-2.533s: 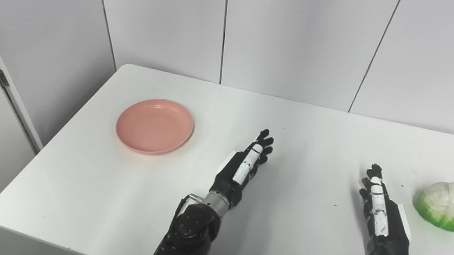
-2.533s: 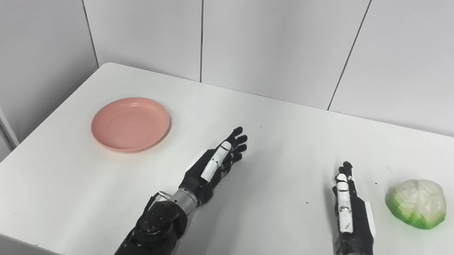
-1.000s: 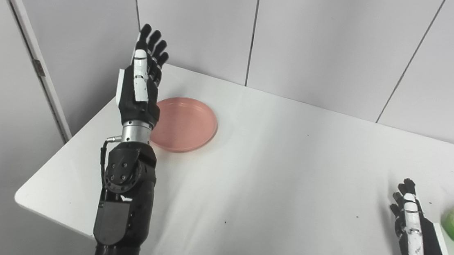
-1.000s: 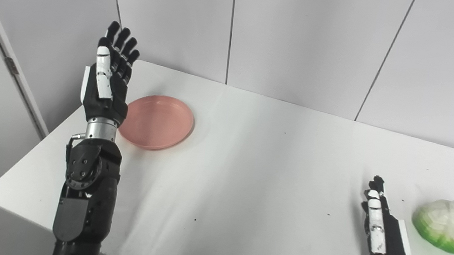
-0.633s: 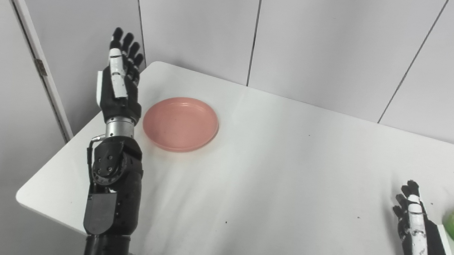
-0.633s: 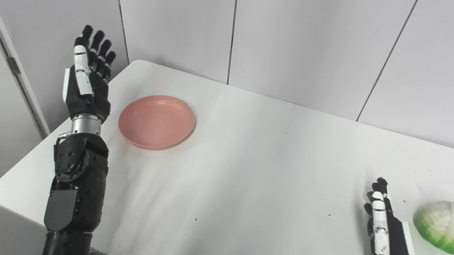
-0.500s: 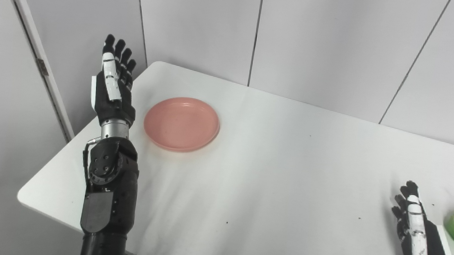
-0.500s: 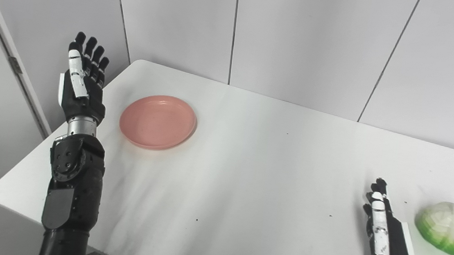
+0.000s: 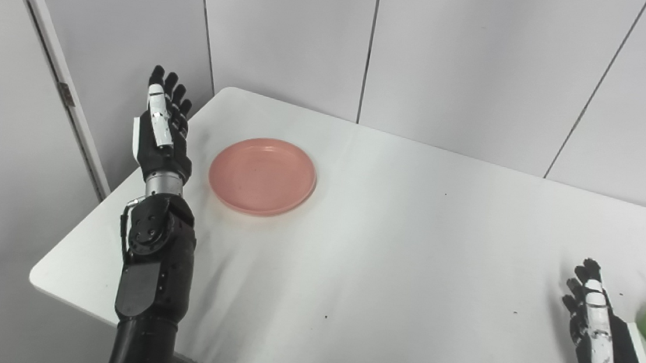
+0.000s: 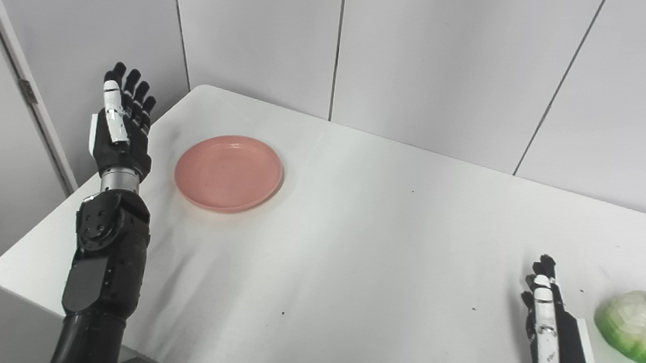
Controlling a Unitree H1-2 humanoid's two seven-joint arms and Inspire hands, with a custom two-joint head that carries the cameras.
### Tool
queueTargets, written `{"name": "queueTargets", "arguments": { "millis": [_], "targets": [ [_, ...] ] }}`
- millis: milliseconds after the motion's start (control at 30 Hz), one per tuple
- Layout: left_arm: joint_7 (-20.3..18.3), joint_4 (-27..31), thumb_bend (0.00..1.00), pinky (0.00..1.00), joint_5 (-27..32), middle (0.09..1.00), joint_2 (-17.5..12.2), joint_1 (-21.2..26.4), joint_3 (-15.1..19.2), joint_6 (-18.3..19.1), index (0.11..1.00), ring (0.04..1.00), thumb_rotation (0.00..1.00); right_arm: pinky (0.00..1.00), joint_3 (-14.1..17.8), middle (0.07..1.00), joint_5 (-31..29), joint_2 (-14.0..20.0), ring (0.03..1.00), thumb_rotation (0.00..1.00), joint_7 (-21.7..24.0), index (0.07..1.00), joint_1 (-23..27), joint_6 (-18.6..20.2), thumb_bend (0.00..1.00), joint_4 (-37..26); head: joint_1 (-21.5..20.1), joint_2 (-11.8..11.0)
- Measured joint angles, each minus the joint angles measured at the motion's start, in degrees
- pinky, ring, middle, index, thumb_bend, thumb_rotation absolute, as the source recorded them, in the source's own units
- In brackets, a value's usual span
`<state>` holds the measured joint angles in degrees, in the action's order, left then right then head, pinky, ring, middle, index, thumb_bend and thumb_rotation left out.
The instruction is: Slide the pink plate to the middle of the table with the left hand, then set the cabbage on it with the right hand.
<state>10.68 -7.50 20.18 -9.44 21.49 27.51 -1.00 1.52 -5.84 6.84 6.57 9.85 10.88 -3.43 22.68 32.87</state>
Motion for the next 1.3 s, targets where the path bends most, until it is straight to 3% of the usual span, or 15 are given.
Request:
{"name": "queueTargets", "arguments": {
  "millis": [567, 1300],
  "targets": [
    [-0.2, -7.4, 0.43, 0.99, 2.6, 0.968, -2.8, 1.3, 0.5, 0.0, 0.949, 0.972, 1.00, 1.00, 0.0, 1.000, -0.1, -0.1, 1.000, 1.00, 0.1, 1.000, 0.0, 0.0, 0.15, 0.0, 0.2, 0.6],
    [-1.9, -16.4, 0.41, 0.98, 4.8, 0.957, -3.6, 2.4, 0.9, -0.1, 0.950, 0.958, 1.00, 1.00, 0.0, 1.000, 0.0, -0.1, 1.000, 1.00, 0.0, 1.000, 0.1, 0.4, 0.14, -1.1, -0.3, 1.4]
  ]
}}
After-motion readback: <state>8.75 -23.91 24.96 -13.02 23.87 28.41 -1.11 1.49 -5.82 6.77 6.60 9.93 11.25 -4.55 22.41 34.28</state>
